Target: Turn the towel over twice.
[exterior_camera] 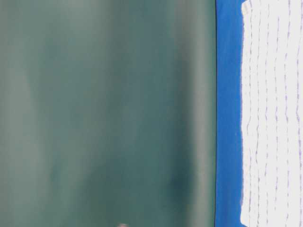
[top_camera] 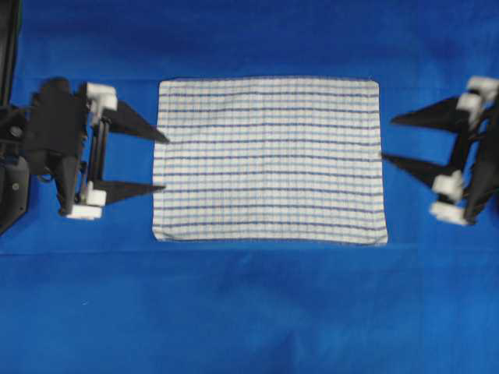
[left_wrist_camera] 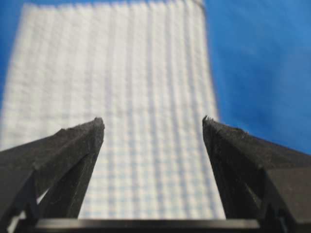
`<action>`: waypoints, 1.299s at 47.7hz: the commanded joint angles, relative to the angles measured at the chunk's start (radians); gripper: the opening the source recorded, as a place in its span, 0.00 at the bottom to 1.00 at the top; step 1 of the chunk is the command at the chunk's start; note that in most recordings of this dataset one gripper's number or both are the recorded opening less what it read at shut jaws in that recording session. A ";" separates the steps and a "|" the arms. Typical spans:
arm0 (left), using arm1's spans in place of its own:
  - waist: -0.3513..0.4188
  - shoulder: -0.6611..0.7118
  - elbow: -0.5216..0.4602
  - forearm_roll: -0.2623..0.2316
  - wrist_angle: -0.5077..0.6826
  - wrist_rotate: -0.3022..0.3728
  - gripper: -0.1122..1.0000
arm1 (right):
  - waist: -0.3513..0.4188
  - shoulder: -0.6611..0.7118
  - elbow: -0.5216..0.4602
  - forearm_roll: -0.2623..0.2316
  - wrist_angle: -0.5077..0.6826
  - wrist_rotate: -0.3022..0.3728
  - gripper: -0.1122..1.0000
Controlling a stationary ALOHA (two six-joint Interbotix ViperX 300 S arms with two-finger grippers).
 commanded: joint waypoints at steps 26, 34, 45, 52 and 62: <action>0.153 -0.167 0.048 0.002 -0.087 0.081 0.79 | -0.046 -0.238 0.098 -0.089 -0.018 -0.048 0.68; 0.153 -0.169 0.049 0.002 -0.089 0.083 0.79 | -0.046 -0.241 0.098 -0.089 -0.018 -0.044 0.68; 0.153 -0.276 0.067 0.002 -0.035 0.081 0.78 | -0.046 -0.296 0.106 -0.087 0.003 -0.060 0.67; 0.153 -0.416 0.127 0.002 -0.002 0.069 0.77 | -0.046 -0.391 0.152 -0.086 0.006 -0.063 0.66; 0.158 -0.620 0.259 0.000 0.015 0.028 0.77 | -0.046 -0.509 0.249 -0.083 0.005 -0.051 0.65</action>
